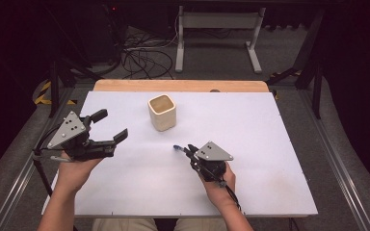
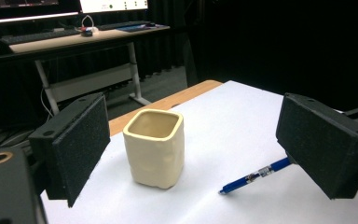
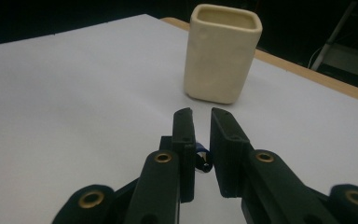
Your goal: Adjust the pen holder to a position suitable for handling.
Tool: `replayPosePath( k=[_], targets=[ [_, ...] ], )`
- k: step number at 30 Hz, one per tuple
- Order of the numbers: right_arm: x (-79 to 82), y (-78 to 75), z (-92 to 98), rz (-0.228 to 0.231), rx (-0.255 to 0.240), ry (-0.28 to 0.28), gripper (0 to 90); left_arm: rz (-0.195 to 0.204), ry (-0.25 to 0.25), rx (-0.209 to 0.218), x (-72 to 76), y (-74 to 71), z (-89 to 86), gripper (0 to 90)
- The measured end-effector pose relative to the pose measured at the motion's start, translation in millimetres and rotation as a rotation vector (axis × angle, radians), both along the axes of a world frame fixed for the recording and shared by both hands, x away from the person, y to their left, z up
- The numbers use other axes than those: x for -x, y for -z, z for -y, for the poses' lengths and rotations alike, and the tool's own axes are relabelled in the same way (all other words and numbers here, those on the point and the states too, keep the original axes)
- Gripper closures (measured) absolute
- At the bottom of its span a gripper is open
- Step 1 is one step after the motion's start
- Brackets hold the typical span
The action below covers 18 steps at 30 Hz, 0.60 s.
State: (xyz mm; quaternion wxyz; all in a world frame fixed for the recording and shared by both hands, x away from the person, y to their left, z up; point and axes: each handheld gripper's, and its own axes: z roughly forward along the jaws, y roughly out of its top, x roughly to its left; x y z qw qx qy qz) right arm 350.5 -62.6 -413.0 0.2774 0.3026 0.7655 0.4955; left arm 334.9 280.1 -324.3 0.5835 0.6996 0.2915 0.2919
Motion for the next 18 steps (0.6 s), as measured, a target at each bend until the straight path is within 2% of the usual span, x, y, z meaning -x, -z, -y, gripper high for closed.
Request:
replayPosePath(
  k=[9,18],
  targets=[
    [-6.7,-10.5,-0.1,0.018,-0.040,-0.010,81.8,0.007,0.018,-0.009,-1.3,4.9,5.0,11.1],
    [-15.4,-18.9,-7.1,0.030,-0.048,-0.024,82.2,0.012,0.017,-0.008,0.2,4.5,4.7,11.2]
  ],
)
